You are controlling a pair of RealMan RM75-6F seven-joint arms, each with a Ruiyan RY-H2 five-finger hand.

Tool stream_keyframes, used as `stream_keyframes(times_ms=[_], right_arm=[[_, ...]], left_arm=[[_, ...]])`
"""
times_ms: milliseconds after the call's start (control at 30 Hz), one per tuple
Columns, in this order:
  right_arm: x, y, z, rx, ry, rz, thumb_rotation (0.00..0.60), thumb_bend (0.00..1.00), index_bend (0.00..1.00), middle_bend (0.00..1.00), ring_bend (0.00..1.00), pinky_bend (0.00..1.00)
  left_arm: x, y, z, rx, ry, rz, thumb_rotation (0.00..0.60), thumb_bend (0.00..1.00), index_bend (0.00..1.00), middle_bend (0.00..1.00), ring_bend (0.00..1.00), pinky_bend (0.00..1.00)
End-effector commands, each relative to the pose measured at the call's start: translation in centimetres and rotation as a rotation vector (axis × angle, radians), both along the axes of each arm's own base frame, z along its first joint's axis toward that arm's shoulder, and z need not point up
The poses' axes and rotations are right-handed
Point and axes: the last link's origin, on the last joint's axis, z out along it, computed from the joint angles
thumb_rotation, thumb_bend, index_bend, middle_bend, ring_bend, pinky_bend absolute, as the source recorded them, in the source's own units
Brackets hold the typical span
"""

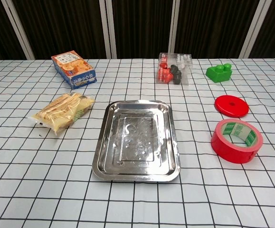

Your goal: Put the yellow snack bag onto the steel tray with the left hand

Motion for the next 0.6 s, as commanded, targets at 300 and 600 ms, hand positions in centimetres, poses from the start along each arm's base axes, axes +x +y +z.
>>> stream_keyframes(times_ms=[300, 600], right_arm=[[0.0, 0.5, 1.1, -0.026, -0.03, 0.002, 0.6, 0.3, 0.0, 0.0, 0.0, 0.0], [-0.3, 0.6, 2.1, -0.043, -0.057, 0.008, 0.6, 0.3, 0.0, 0.0, 0.0, 0.0]], left_arm=[[1.1, 3.5, -3.1, -0.08, 0.033, -0.046, 0.6, 0.04, 0.0, 0.0, 0.0, 0.08], [3.3, 10.8, -8.3, -0.193, 0.072, -0.051, 0.6, 0.1, 0.0, 0.0, 0.0, 0.08]])
